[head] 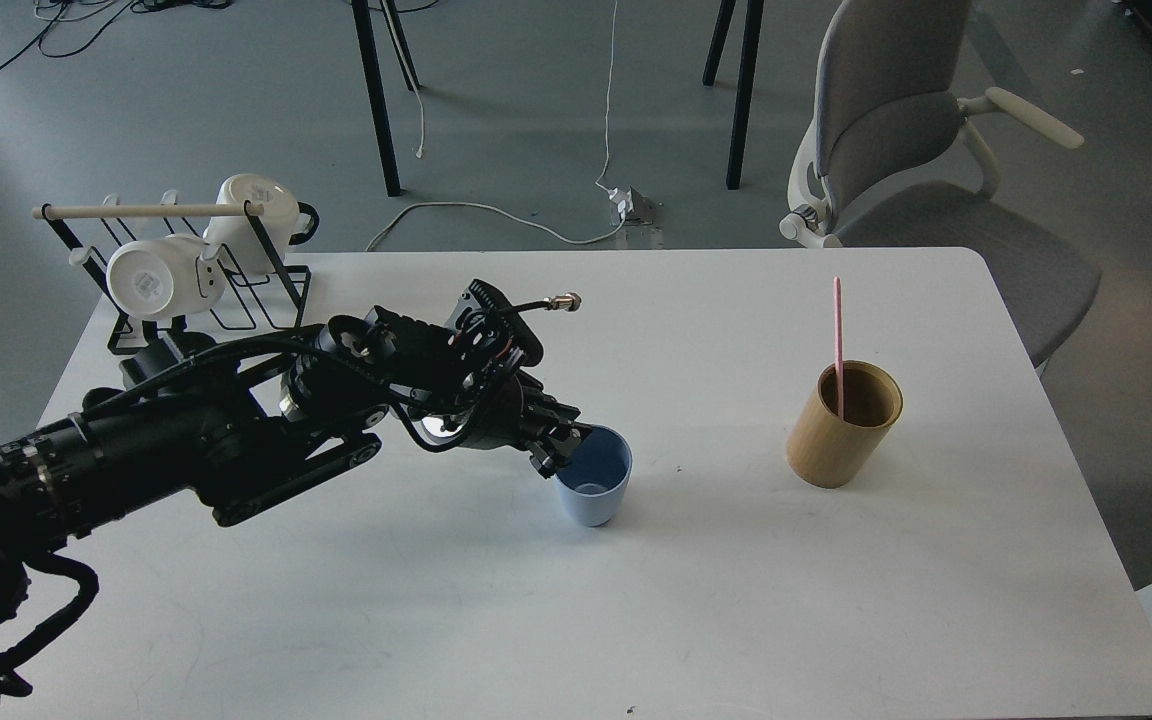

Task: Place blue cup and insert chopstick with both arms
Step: 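Set the blue cup upright, release, and retract the left arm, then reach the right gripper to the red stick in the tan cup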

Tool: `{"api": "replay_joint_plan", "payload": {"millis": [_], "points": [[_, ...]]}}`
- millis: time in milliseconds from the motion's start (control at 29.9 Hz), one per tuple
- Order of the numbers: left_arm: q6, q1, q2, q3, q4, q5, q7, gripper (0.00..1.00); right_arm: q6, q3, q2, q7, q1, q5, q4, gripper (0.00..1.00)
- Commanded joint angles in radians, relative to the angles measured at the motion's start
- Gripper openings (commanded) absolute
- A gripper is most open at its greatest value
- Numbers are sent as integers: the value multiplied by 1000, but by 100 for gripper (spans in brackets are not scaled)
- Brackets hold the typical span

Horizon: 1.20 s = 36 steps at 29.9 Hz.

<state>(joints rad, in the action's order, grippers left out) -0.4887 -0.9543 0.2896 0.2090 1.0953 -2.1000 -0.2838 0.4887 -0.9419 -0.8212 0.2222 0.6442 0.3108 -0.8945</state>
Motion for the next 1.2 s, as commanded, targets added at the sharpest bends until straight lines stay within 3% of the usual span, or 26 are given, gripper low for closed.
{"api": "replay_joint_plan", "payload": {"millis": [0,267,334,501,602,702,836,936,1070,1170], "points": [[0,-3,49,79,6,130,-3,61,0,5,-31,-4,-3,-1,-7,100],[0,-5,152,289,-11,671,3,95,0,40,-134,-6,-11,-110,-87,99],[0,2,163,355,-35,849,3,98,0,40,-162,-6,-20,-154,-119,99],[0,14,143,457,-300,1257,-1,99,0,38,-260,-1,-37,-281,-260,99],[0,8,106,461,-399,1506,0,99,-42,40,-300,-1,-38,-451,-340,99],[0,9,95,460,-446,1794,5,99,-116,38,-303,-4,-38,-649,-392,99],[0,12,76,460,-488,2079,8,99,-131,41,-302,-14,-37,-797,-443,99],[0,23,71,460,-509,2189,9,99,-137,61,-294,-32,-28,-866,-466,99],[0,83,80,469,-500,2296,5,99,-168,97,-280,-105,-21,-1119,-494,99],[0,118,88,497,-512,2313,9,99,-177,115,-259,-115,-23,-1260,-511,99]]}}
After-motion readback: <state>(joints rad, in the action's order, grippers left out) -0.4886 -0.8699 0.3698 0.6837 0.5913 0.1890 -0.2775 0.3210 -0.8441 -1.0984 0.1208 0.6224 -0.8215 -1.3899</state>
